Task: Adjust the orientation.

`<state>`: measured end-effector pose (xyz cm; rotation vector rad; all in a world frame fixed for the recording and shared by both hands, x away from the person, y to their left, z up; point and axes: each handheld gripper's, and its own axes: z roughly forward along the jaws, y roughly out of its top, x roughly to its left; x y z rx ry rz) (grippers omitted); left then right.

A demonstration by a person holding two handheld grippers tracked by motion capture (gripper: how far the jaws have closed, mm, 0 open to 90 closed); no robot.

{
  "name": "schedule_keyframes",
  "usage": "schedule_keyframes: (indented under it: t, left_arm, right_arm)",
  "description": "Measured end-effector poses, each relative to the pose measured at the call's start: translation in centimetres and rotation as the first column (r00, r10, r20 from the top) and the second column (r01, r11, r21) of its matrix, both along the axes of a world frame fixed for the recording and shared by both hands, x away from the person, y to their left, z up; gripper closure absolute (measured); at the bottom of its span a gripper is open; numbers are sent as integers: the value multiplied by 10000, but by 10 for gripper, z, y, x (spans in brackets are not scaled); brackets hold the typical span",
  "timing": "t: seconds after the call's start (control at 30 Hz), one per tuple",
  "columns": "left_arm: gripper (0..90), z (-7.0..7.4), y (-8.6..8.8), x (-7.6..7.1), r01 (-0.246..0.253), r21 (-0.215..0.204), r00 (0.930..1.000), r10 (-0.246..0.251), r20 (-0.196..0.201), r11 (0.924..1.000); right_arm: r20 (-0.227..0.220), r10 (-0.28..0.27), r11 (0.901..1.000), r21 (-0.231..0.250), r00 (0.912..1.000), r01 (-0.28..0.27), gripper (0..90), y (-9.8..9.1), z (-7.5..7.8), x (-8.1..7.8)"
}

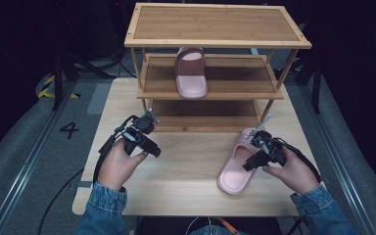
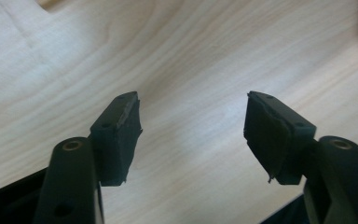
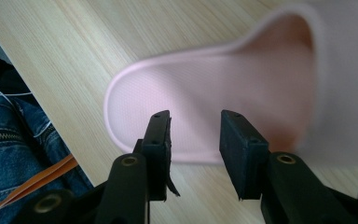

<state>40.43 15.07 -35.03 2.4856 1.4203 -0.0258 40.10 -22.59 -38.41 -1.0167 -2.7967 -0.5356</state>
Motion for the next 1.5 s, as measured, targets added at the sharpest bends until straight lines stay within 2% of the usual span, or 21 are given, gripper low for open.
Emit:
schedule_keyframes:
  t: [0.03,0.2,0.37,0.5,0.8,0.9,1.03,1.1,1.37,1.5]
  left_arm:
    - [368,-1,3,0,30,-27,10000,-30,-28,10000]
    - [367,-6,17,-6,-503,132,9986,505,-132,9986]
    - [365,-10,27,-13,-660,221,9975,665,-229,9976]
    - [367,-11,31,-17,-815,216,9964,820,-220,9964]
    - [362,-12,35,-17,-841,197,9961,846,-259,9963]
    - [361,-12,33,-15,-809,204,9963,814,-270,9965]
    - [362,-13,25,-12,-663,144,9972,667,-329,9977]
    - [361,-12,23,-9,-493,175,9983,498,-308,9986]
    - [361,-13,7,6,-83,209,9994,90,-333,9997]
    - [361,-15,-5,16,227,164,9992,-222,-346,9996]
  right_arm:
    - [-9,122,9999,-57,9999,-122,644,6,-1,1]
    - [94,644,9976,-253,9979,-641,688,30,-8,3]
    - [479,1150,9927,-423,9922,-1130,828,55,-12,2]
    - [575,1541,9873,-489,9864,-1514,856,74,-18,1]
    - [142,2028,9769,-716,9791,-2013,853,100,-34,0]
    - [37,2110,9746,-780,9775,-2101,850,101,-39,0]
    - [-193,1994,9764,-811,9797,-2003,850,95,-43,-1]
    - [-407,1939,9774,-780,9802,-1966,852,89,-44,-4]
    - [-624,1642,9783,-1172,9844,-1706,841,64,-43,-19]
    - [-787,1234,9825,-1303,9892,-1329,836,48,-43,-25]
